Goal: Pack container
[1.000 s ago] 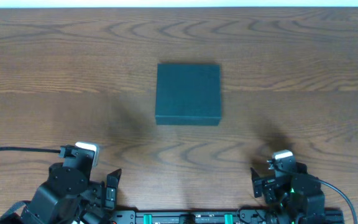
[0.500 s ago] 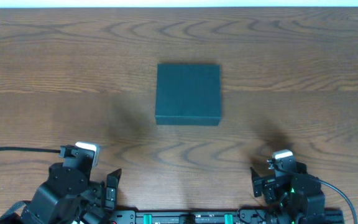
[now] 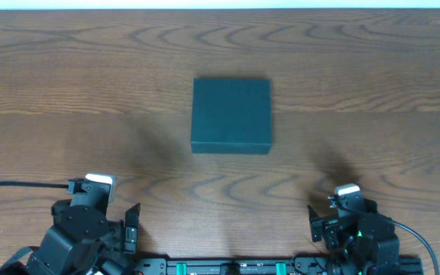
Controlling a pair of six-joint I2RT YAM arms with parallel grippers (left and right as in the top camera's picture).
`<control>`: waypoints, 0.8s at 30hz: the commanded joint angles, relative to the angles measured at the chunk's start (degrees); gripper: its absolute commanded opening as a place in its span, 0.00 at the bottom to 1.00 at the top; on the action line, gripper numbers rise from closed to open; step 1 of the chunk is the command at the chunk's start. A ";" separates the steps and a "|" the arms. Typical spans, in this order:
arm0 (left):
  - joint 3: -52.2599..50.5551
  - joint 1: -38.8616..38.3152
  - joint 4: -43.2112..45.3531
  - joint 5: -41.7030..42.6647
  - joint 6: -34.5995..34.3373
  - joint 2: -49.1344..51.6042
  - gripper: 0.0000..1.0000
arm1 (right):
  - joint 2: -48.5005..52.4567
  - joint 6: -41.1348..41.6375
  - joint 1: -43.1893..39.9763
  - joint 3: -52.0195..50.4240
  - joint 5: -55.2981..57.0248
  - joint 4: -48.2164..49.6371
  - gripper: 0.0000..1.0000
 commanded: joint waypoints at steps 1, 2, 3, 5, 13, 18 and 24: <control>-3.06 2.82 1.77 -1.25 -0.22 -2.51 0.95 | -0.35 0.72 -0.42 -0.26 -0.61 -0.17 0.99; -4.59 4.79 3.15 0.13 -0.17 -3.74 0.95 | -0.35 0.72 -0.42 -0.26 -0.63 -0.17 0.99; -5.88 6.56 4.92 0.33 -0.22 -4.74 0.95 | -0.35 0.72 -0.42 -0.26 -0.61 -0.17 0.99; -9.84 10.78 11.43 1.09 -0.15 -7.76 0.95 | -0.35 0.72 -0.42 -0.26 -0.63 -0.17 0.99; -31.69 20.28 23.67 5.27 -1.22 -20.72 0.95 | -0.35 0.72 -0.42 -0.26 -0.63 -0.17 0.99; -38.29 20.76 23.67 6.14 -2.91 -27.10 0.95 | -0.35 0.72 -0.42 -0.26 -0.63 -0.17 0.99; -41.11 20.76 19.43 6.71 -0.92 -31.80 0.95 | -0.35 0.72 -0.42 -0.26 -0.63 -0.17 0.99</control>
